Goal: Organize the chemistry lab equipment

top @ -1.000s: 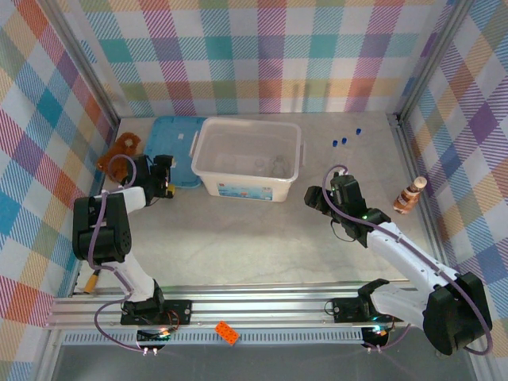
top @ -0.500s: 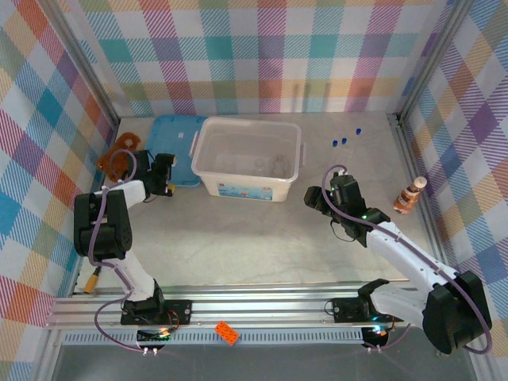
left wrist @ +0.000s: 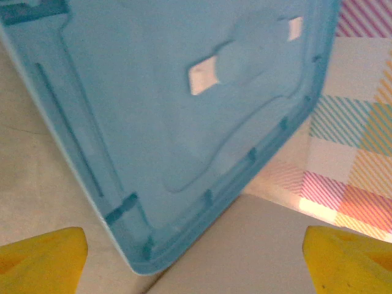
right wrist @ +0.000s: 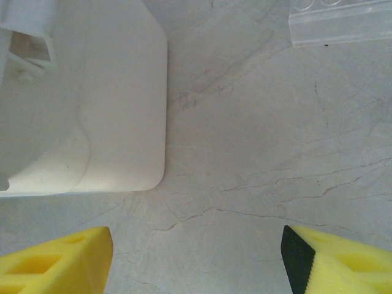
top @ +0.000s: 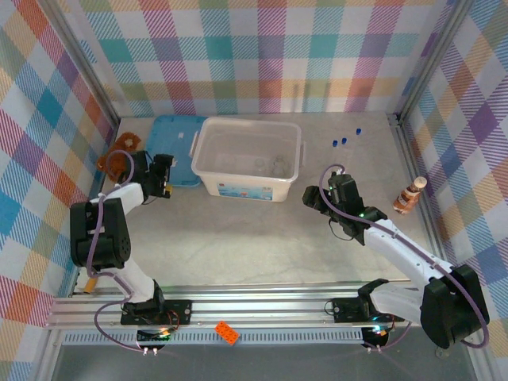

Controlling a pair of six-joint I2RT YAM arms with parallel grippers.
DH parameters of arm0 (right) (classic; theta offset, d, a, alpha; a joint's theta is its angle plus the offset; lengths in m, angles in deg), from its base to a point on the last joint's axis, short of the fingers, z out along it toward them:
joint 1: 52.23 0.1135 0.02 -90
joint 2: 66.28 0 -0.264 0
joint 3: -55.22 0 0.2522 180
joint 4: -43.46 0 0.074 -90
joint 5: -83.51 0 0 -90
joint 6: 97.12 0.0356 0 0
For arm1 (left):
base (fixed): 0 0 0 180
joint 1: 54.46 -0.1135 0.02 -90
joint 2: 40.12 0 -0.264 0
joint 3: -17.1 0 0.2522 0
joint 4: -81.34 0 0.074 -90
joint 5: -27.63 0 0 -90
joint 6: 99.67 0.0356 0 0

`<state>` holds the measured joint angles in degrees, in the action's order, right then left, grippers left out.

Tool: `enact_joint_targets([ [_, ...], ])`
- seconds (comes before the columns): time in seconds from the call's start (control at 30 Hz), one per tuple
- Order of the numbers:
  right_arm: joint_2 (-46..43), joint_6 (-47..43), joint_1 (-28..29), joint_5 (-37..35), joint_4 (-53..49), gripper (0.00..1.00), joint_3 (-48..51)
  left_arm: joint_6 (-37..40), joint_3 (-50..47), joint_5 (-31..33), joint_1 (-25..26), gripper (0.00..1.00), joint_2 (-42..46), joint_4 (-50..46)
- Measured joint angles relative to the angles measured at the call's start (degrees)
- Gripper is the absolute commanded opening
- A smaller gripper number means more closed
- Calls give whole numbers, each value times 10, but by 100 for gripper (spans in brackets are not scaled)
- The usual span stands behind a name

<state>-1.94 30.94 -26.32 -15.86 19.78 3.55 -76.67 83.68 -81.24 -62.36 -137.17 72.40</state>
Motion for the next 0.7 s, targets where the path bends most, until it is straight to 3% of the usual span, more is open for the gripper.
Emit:
enact_joint_targets([
  [0.7,0,-1,0,0,0,74,0,-5,74,-6,0,90,-85,-81],
])
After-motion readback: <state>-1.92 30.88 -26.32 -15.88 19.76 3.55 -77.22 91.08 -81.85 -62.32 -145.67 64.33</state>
